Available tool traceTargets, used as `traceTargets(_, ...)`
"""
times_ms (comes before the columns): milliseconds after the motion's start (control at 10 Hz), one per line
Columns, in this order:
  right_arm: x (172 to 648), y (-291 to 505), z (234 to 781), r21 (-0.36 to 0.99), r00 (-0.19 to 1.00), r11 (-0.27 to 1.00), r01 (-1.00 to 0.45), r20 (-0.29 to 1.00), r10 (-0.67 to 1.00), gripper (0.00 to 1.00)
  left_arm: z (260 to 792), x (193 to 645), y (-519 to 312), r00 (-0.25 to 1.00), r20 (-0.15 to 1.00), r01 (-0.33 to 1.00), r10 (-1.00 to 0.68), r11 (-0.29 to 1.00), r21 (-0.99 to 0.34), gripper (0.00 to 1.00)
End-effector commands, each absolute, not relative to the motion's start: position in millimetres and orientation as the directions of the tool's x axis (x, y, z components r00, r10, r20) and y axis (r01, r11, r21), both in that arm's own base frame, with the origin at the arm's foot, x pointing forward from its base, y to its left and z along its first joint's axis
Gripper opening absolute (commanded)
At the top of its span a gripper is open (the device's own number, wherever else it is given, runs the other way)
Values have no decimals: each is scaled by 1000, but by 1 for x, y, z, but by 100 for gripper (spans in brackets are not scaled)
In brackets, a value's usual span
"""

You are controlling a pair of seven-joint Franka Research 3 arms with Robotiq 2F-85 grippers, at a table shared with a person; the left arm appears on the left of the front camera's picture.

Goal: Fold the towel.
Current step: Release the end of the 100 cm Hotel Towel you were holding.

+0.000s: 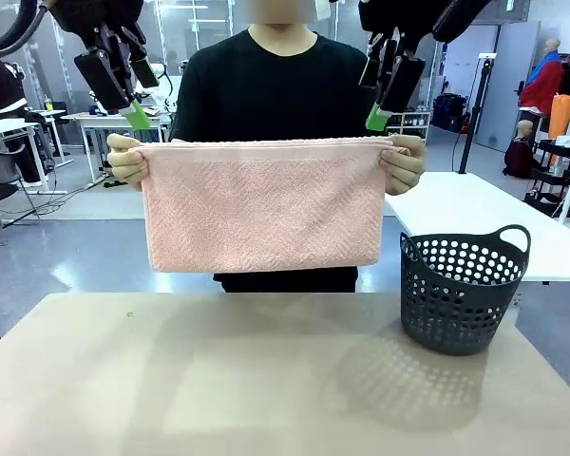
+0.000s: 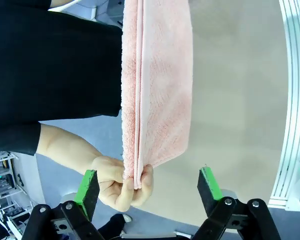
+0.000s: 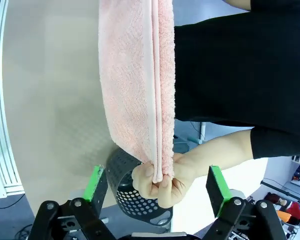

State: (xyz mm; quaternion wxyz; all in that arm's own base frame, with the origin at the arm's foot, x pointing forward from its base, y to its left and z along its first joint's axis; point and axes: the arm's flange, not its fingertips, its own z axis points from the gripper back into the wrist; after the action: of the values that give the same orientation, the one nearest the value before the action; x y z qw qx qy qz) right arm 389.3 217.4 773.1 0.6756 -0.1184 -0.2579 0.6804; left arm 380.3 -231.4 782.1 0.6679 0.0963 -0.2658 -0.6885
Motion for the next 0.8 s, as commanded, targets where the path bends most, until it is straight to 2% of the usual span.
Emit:
traceTargets(0,392,218,760,-520,-94,11,-854,176,980,100,771,381,-233,-107,209,860,-972,15,511,100)
traceTargets(200,399,222,761,-511,-109,-7,-859,171,979,100,776,388,-239,-117,170,869,-978,-18,494,100)
traceTargets(700,441,229,746,-403,-80,-30,-915,108,991,100,760,430,-244,-96,175,930,-980,-25,367,100)
